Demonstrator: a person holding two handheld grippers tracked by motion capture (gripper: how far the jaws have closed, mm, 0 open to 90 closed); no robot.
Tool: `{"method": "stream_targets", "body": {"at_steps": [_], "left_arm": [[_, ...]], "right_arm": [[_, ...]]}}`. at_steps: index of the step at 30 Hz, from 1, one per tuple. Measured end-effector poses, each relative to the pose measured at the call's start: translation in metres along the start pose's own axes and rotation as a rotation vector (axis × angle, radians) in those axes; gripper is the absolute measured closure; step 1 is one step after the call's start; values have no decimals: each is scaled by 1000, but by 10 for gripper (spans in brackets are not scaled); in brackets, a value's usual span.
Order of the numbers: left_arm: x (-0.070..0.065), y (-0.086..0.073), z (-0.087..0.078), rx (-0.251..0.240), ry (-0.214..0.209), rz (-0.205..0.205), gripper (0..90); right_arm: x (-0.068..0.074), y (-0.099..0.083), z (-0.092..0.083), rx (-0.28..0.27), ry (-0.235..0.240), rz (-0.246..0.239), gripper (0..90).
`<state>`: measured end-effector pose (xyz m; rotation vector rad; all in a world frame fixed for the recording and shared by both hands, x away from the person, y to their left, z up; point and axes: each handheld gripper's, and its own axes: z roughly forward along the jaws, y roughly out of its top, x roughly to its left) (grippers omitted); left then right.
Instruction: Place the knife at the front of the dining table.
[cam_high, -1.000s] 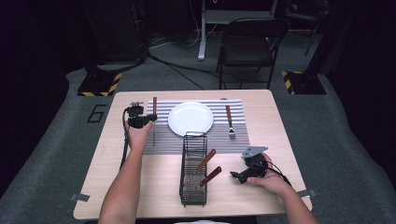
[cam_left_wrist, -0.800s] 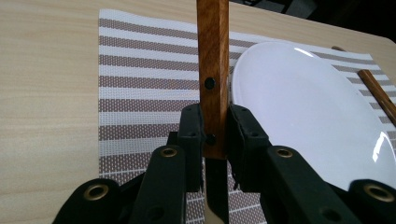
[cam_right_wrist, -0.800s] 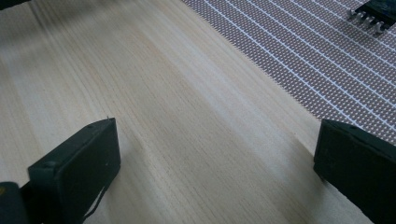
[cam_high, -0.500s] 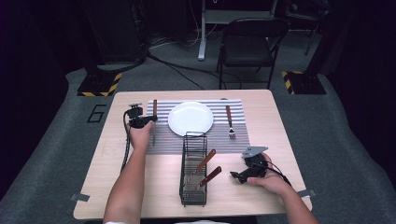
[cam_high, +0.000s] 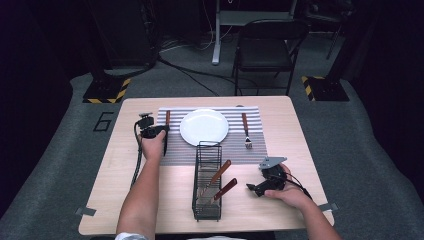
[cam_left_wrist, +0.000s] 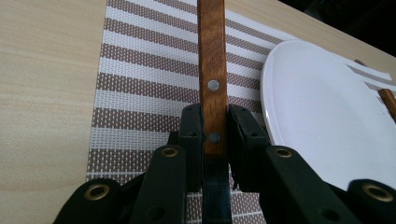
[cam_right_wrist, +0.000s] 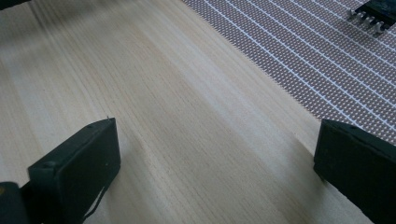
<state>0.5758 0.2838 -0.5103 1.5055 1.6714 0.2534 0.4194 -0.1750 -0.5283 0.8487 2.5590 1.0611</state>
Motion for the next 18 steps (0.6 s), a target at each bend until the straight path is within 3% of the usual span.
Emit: {"method": "stream_targets", "body": {"at_steps": [2, 3, 18], "left_arm": [[-1, -1, 2, -3, 4, -20, 766], [1, -1, 2, 0, 4, -7, 766], [2, -4, 9, -2, 23, -60, 767]], "right_arm": [[0, 0, 0, 0, 0, 0, 0], [0, 0, 0, 0, 0, -1, 0], [0, 0, 0, 0, 0, 0, 0]]}}
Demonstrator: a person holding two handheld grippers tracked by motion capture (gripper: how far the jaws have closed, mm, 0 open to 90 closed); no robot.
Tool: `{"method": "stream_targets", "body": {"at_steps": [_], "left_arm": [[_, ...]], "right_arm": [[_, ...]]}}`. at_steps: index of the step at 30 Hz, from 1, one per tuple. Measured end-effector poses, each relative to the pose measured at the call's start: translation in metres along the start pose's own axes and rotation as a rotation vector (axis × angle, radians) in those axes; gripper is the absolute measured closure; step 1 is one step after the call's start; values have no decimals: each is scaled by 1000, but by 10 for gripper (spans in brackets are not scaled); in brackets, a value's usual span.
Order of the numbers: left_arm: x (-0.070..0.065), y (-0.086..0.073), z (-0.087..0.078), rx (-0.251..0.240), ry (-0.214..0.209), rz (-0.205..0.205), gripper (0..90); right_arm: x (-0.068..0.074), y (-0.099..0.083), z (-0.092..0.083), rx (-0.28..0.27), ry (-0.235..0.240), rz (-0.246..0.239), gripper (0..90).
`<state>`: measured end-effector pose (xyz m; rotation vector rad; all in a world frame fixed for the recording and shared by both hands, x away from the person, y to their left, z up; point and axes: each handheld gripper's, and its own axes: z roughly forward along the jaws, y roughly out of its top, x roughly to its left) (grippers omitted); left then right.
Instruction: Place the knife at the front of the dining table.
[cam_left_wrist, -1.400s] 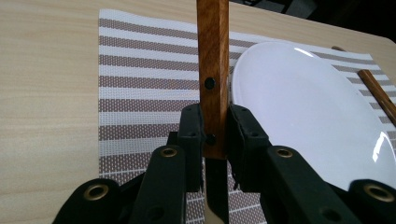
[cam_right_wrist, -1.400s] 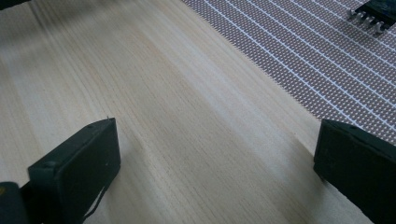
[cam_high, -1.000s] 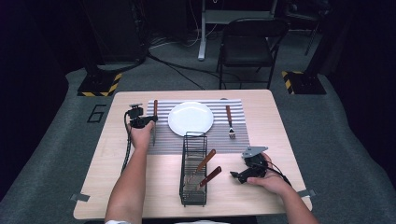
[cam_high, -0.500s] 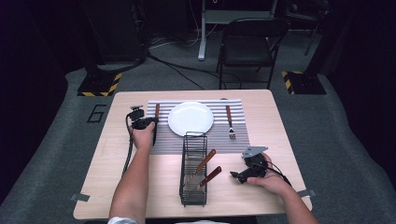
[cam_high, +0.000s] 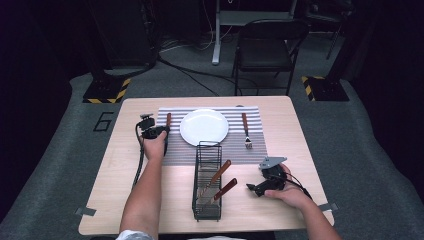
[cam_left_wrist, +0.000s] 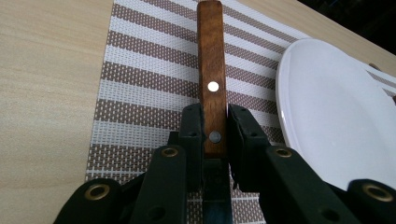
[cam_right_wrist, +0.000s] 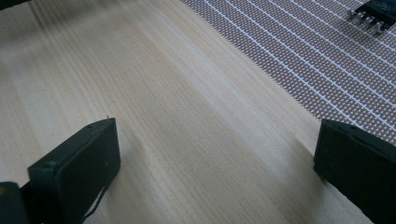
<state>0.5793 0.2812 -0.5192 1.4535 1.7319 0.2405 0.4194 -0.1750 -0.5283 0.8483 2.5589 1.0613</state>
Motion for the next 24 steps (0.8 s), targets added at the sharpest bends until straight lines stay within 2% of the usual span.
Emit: {"method": "stream_targets", "body": {"at_steps": [4, 7, 12, 13, 17, 21, 22, 24], "left_arm": [[1, 0, 3, -13, 3, -6, 767], [1, 0, 2, -5, 8, 8, 766], [-1, -2, 4, -25, 18, 9, 762], [-1, -2, 3, -12, 25, 17, 762], [-3, -2, 2, -8, 33, 1, 760], [-2, -2, 2, -4, 29, 5, 758], [-2, -2, 2, -16, 21, 0, 754], [0, -1, 1, -8, 11, -1, 725]], "right_arm": [[0, 0, 0, 2, 1, -5, 0], [0, 0, 0, 2, 1, -6, 0], [0, 0, 0, 2, 2, -7, 0], [0, 0, 0, 2, 1, -6, 0], [0, 0, 0, 2, 2, -7, 0], [0, 0, 0, 2, 2, -8, 0], [0, 0, 0, 2, 1, -7, 0], [0, 0, 0, 2, 1, -6, 0]]}}
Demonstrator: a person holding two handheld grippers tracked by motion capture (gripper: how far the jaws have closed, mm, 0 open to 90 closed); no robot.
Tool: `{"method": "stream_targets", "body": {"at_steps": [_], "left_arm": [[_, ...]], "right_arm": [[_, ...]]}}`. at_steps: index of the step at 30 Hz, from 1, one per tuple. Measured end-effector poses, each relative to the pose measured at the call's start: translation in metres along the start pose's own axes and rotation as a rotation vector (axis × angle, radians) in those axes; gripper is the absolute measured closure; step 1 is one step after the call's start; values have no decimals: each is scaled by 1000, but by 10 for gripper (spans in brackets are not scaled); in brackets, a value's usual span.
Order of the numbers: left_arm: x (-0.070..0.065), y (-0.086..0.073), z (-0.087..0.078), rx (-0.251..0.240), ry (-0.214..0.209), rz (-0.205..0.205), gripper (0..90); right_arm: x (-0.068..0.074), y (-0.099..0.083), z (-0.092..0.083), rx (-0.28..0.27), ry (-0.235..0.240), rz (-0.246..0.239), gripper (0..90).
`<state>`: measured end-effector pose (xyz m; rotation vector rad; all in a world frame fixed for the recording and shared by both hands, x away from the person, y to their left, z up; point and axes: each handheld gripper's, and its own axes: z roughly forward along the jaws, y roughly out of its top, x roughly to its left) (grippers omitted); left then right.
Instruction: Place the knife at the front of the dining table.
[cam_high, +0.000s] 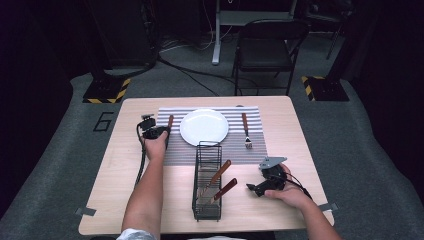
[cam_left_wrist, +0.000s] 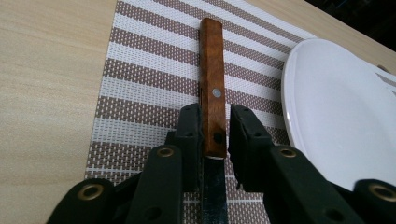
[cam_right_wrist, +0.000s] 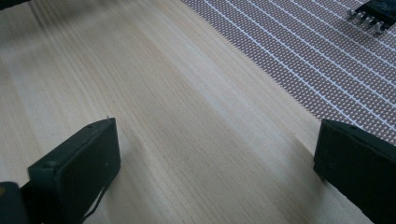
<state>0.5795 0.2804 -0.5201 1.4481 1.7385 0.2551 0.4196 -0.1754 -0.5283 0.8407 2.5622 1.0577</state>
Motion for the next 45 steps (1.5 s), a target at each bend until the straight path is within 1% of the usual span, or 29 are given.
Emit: {"method": "stream_targets", "body": {"at_steps": [1, 4, 5, 6, 8, 9, 10, 11, 13, 14, 15, 16, 18, 20, 21, 22, 23, 25, 26, 30, 32, 33, 35, 36, 37, 38, 41, 43, 45], "left_arm": [[0, 0, -1, 4, -8, -8, 716], [-1, 1, -4, -1, -16, 0, 705], [-1, 2, -5, -2, -17, 11, 702], [-2, 3, -7, -8, -17, 10, 698], [-3, 4, -11, -8, -19, 29, 690], [-3, 5, -13, -13, -20, 28, 685], [-3, 5, -15, -6, -18, 31, 681], [-3, 6, -16, -16, -19, 33, 677], [-3, 6, -19, -1, -28, 49, 672], [-4, 6, -21, 1, -26, 60, 671], [-6, 6, -23, -4, -31, 65, 669], [-7, 6, -26, -9, -40, 83, 667], [-9, 6, -31, -23, -56, 85, 661], [-9, 6, -36, -24, -64, 103, 654], [-10, 5, -37, -39, -66, 104, 650], [-10, 6, -41, -33, -63, 116, 644], [-10, 6, -43, -37, -68, 128, 637], [-13, 5, -50, -49, -79, 132, 630], [-15, 6, -53, -49, -88, 140, 626], [-22, 8, -69, -82, -122, 190, 618], [-28, 9, -77, -87, -141, 201, 601], [-30, 9, -81, -86, -154, 212, 592], [-37, 8, -88, -90, -165, 231, 579], [-40, 8, -92, -94, -172, 247, 571], [-42, 7, -95, -95, -178, 262, 567], [-44, 7, -99, -93, -187, 290, 566], [-51, 4, -109, -86, -210, 328, 556], [-57, 2, -114, -78, -218, 357, 541], [-62, -1, -120, -70, -239, 376, 529]], "right_arm": [[0, 0, 0, 0, 0, 0, 0], [0, 0, 0, 0, 0, 0, 0], [0, 0, 0, 0, 0, 0, 0], [0, 0, 0, 0, 0, 0, 0], [0, 0, 0, 0, 1, -1, 0], [0, 0, 0, 0, 0, 0, 0], [0, 0, 0, 0, 0, 0, 0], [0, 0, 0, 0, 1, -2, 0], [0, 0, 0, 0, -1, 1, 0], [0, 0, 0, 0, -3, 3, 0], [1, 0, 0, 0, -3, 8, 0], [1, -1, -1, 1, -2, 7, 0], [2, -1, -1, 0, -2, 14, 0], [2, -1, -1, 0, -2, 15, 0], [2, -1, -1, 0, -2, 13, 0], [1, -1, -1, -1, -3, 12, 0], [1, -1, -1, 0, -3, 12, 0], [2, -1, -1, 0, -2, 13, 0], [1, -1, -1, 0, -2, 11, 0], [2, -1, -1, 0, -3, 13, 0], [2, -1, -1, 0, -2, 13, 0], [2, -1, -1, 0, -2, 14, 0], [2, -1, -1, 0, -3, 14, 0], [2, -1, -1, -1, -3, 13, 0], [2, -1, -1, -1, -3, 13, 0], [2, -1, -1, 0, -2, 13, 0], [2, -1, -1, 0, -3, 13, 0], [2, -1, -1, -1, -3, 14, 0], [2, -1, -1, -1, -3, 13, 0]]}}
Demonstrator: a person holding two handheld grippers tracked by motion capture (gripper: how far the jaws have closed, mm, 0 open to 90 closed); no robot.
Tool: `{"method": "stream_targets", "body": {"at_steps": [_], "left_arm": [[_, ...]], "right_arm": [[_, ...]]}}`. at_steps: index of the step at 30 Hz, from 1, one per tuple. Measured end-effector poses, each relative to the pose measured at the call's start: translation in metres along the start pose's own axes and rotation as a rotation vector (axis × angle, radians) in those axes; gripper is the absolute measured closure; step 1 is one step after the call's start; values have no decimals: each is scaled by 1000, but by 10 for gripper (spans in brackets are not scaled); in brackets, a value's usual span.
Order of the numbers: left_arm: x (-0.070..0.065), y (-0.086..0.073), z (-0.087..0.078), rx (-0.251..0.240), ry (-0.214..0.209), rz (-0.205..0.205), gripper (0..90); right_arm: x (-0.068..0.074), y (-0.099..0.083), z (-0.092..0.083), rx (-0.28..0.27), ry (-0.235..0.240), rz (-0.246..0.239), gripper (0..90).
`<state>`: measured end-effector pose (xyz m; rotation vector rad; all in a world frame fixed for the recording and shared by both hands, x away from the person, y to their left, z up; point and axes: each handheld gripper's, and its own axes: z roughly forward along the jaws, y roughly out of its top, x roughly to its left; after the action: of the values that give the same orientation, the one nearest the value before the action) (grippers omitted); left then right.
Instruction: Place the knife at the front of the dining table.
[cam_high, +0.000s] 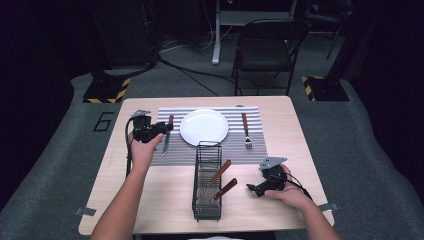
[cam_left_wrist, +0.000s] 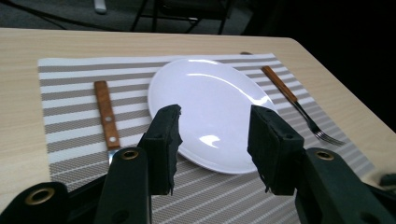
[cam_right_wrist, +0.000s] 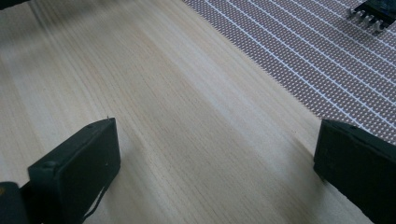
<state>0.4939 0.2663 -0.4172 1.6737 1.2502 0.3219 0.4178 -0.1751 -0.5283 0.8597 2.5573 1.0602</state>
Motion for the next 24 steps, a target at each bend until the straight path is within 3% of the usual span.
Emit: {"method": "stream_targets", "body": {"at_steps": [6, 10, 14, 24], "left_arm": [[-18, -1, -13, 6, -30, 82, 453], [-24, -6, -20, 4, -25, 122, 391], [-24, -14, -28, 17, -20, 137, 359], [-13, -45, -37, 109, -12, 163, 347]], "right_arm": [[0, 0, 0, 0, 0, 0, 0], [0, 0, 0, 0, 0, 3, 0], [0, 0, 0, 0, -2, 3, 0], [0, 0, 0, 0, -2, 3, 0]]}}
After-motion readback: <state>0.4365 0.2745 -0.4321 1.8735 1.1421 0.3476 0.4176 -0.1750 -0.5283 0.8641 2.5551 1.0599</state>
